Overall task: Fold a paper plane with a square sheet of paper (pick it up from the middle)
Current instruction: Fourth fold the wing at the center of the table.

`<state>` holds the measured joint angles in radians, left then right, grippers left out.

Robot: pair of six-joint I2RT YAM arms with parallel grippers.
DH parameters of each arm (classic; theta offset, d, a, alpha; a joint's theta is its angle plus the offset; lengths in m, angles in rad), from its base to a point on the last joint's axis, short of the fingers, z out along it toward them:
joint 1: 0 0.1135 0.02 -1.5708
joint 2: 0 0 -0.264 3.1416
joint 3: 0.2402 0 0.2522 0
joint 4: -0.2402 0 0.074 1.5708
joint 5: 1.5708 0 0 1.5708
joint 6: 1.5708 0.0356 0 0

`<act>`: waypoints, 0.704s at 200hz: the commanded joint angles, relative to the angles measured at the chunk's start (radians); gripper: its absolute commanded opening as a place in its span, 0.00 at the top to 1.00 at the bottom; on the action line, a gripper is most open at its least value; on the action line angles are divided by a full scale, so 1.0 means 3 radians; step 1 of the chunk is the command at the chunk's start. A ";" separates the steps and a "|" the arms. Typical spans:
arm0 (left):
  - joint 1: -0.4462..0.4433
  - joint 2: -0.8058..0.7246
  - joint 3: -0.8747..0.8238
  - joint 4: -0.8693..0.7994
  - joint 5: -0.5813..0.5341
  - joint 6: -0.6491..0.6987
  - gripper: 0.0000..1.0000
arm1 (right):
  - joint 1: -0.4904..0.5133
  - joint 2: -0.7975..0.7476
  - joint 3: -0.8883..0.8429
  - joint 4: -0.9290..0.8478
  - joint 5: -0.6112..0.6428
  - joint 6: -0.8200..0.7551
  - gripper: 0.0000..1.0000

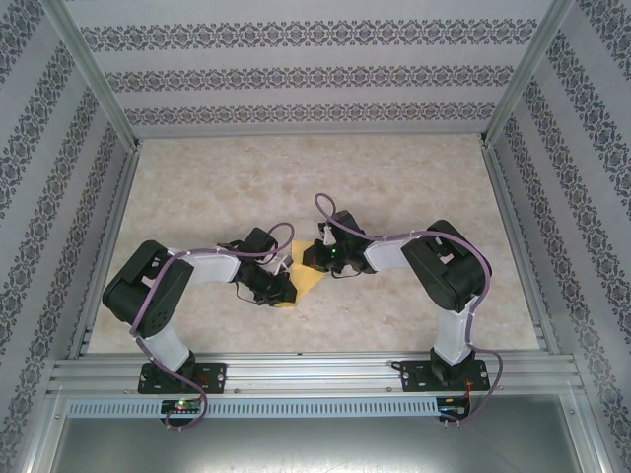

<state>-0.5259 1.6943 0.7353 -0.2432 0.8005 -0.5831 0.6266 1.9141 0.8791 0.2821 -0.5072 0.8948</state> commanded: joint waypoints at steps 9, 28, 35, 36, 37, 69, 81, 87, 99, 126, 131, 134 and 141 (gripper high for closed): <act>-0.0082 0.0095 -0.0189 -0.0135 -0.0026 -0.0090 0.87 | 0.0033 0.0226 -0.0131 -0.0316 0.0315 -0.0011 0.97; -0.0083 -0.0211 -0.0155 -0.0213 -0.0129 -0.0080 0.87 | 0.0033 0.0231 -0.0120 -0.0332 0.0321 -0.0014 0.97; -0.0078 -0.0334 -0.0110 -0.0281 -0.0213 -0.0050 0.87 | 0.0032 0.0231 -0.0118 -0.0332 0.0318 -0.0024 0.97; -0.0078 -0.0350 -0.0099 -0.0293 -0.0226 -0.0045 0.87 | 0.0030 0.0231 -0.0118 -0.0332 0.0316 -0.0025 0.97; -0.0078 -0.0371 -0.0091 -0.0303 -0.0238 -0.0040 0.87 | 0.0032 0.0231 -0.0118 -0.0332 0.0316 -0.0024 0.97; -0.0055 -0.0643 0.0157 -0.0462 -0.0616 0.0036 0.87 | 0.0033 0.0226 -0.0120 -0.0349 0.0314 -0.0041 0.97; -0.0035 -0.0582 0.0191 -0.0373 -0.0640 0.0014 0.86 | 0.0033 0.0233 -0.0119 -0.0342 0.0306 -0.0040 0.97; -0.0027 -0.0516 0.0212 -0.0314 -0.0606 0.0008 0.86 | 0.0033 0.0237 -0.0118 -0.0332 0.0305 -0.0040 0.97; -0.0024 -0.0342 0.0266 -0.0201 -0.0508 -0.0005 0.85 | 0.0033 0.0242 -0.0124 -0.0322 0.0302 -0.0033 0.97; -0.0028 -0.0031 0.0285 -0.0005 -0.0160 -0.0066 0.82 | 0.0033 0.0236 -0.0128 -0.0327 0.0300 -0.0035 0.97; -0.0029 0.0008 0.0282 -0.0065 -0.0183 -0.0063 0.82 | 0.0032 0.0236 -0.0128 -0.0327 0.0295 -0.0037 0.97; -0.0029 0.0029 0.0278 -0.0099 -0.0201 -0.0052 0.82 | 0.0033 0.0236 -0.0128 -0.0327 0.0295 -0.0035 0.97; -0.0029 0.0069 0.0254 -0.0151 -0.0202 -0.0025 0.82 | 0.0034 0.0240 -0.0126 -0.0330 0.0295 -0.0037 0.97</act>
<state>-0.5358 1.6684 0.8150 -0.2737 0.7040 -0.5953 0.6266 1.9148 0.8791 0.2825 -0.5064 0.8948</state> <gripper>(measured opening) 0.177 0.044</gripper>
